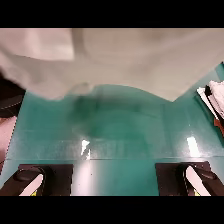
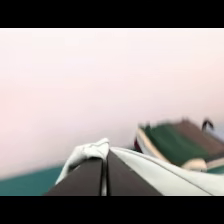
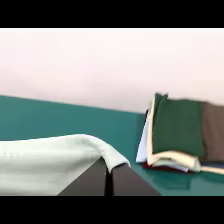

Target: Fold the shirts.

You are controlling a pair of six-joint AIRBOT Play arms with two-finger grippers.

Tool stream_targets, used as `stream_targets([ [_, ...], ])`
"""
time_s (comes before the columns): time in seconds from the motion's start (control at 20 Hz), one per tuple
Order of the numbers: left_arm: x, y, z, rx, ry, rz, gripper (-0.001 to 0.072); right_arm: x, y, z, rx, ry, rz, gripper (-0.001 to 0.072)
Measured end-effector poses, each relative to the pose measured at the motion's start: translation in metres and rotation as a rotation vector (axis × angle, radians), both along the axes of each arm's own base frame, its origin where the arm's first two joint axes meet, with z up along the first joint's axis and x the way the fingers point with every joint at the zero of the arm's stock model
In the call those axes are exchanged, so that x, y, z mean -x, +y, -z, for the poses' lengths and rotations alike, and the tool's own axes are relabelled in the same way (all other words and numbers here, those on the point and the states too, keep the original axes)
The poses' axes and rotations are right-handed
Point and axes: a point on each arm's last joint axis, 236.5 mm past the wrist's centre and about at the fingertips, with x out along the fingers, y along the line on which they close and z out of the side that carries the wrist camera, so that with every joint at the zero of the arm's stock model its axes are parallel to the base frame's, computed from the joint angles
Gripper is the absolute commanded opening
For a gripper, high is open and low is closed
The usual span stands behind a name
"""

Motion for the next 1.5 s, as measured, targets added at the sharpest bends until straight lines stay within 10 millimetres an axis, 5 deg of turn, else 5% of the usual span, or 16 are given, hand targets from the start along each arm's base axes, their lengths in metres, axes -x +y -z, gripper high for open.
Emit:
stream_targets([
  [0.15,0.021,0.011,-0.026,0.003,-0.082,-0.041,0.0024,0.007,-0.001,-0.013,0.016,0.02,0.015,0.002],
  [0.35,-0.05,0.022,0.028,-0.082,0.137,-0.131,0.0025,-0.029,-0.016,0.028,-0.041,0.185,0.02,0.002],
  [0.45,-0.11,0.019,0.088,-0.124,0.331,-0.145,0.0025,-0.06,-0.022,0.071,-0.083,0.32,0.005,0.002],
  [0.65,-0.217,0.0,0.256,-0.147,0.768,-0.105,0.0025,-0.127,-0.031,0.196,-0.133,0.663,-0.012,0.002],
  [0.8,-0.263,-0.012,0.385,-0.153,1.045,-0.08,0.0025,-0.162,-0.032,0.301,-0.161,0.919,-0.019,0.002],
  [0.95,-0.291,-0.017,0.469,-0.145,1.184,-0.079,0.0025,-0.19,-0.034,0.38,-0.191,1.087,-0.015,0.002],
  [1.05,-0.306,-0.019,0.496,-0.137,1.21,-0.083,0.0025,-0.207,-0.034,0.407,-0.209,1.133,-0.006,0.0021],
  [1.2,-0.318,-0.018,0.509,-0.14,1.214,-0.083,0.0025,-0.227,-0.033,0.418,-0.208,1.139,-0.011,0.002],
  [1.5,-0.277,0.012,0.545,-0.189,1.445,-0.054,0.0026,-0.198,-0.031,0.434,-0.131,1.238,-0.073,0.0022],
])
